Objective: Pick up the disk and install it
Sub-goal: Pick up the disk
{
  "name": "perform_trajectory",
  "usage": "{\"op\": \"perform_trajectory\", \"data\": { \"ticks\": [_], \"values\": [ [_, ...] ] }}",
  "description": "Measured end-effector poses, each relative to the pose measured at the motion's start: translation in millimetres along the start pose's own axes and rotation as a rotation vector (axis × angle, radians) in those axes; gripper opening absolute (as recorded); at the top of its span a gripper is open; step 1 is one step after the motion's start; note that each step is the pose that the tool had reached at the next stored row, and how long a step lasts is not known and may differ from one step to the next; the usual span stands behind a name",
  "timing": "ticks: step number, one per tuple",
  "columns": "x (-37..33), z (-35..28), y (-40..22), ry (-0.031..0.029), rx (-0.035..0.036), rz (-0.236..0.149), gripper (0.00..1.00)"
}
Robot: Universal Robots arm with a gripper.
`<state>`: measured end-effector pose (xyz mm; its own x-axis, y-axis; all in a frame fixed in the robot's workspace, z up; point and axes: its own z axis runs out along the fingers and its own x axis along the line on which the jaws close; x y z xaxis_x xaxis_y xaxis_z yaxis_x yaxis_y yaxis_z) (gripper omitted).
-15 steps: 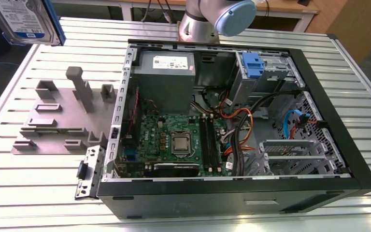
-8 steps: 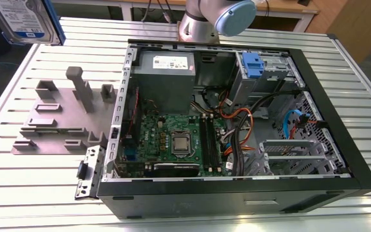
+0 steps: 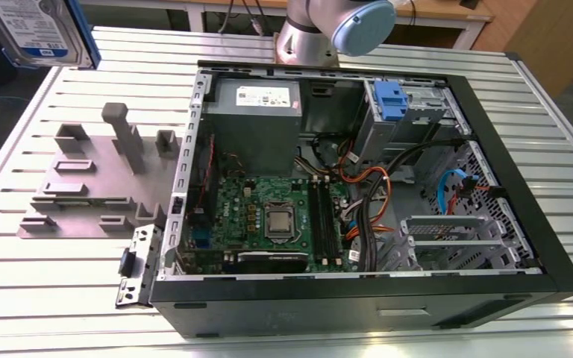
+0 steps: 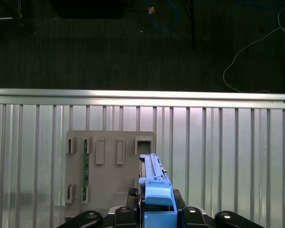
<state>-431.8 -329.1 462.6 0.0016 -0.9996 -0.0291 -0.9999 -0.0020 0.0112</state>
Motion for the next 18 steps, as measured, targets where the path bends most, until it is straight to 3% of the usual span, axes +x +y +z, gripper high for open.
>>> {"op": "perform_trajectory", "data": {
  "ticks": [18],
  "values": [
    [-0.1, -4.4, 0.1, 0.0001, -0.0001, 0.000, 0.36]
  ]
}}
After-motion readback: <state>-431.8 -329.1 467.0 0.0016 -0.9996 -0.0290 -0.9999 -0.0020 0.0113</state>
